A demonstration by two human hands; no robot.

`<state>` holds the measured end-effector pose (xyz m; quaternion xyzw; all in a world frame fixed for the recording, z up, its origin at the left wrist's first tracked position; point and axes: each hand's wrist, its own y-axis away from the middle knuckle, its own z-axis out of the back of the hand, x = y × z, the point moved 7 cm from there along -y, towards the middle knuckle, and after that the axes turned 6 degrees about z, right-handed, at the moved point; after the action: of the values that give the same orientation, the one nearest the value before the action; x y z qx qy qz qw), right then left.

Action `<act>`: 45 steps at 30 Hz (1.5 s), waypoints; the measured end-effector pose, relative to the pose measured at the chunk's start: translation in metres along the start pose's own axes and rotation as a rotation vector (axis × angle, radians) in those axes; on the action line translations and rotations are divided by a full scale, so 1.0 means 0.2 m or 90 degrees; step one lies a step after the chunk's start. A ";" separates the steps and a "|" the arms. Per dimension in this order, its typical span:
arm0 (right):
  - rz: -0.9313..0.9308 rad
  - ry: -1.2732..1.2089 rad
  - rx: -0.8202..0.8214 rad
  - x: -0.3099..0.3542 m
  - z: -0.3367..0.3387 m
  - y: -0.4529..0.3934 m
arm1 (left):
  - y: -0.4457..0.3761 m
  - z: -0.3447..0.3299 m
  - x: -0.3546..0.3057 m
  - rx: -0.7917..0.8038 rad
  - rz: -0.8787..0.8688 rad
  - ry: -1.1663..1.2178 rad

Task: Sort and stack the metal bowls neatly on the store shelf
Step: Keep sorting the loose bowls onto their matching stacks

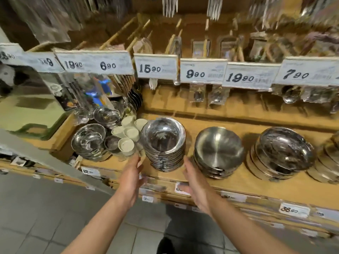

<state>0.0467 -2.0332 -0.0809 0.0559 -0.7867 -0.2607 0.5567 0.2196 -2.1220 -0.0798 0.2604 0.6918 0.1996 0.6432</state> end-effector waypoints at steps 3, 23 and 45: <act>0.069 -0.038 -0.042 0.02 -0.07 -0.09 | -0.09 -0.03 -0.03 0.064 0.009 -0.028; 0.210 -0.114 -0.138 0.14 -0.12 -0.23 | -0.23 -0.18 -0.08 0.206 -0.015 0.003; 0.279 -0.104 -0.223 0.17 0.14 0.57 | 0.42 -0.37 -0.05 0.321 -0.043 -0.070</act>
<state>0.0313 -1.9381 -0.0044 -0.2334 -0.7652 -0.2700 0.5358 0.1558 -2.0569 -0.0138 0.3997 0.6922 -0.0155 0.6007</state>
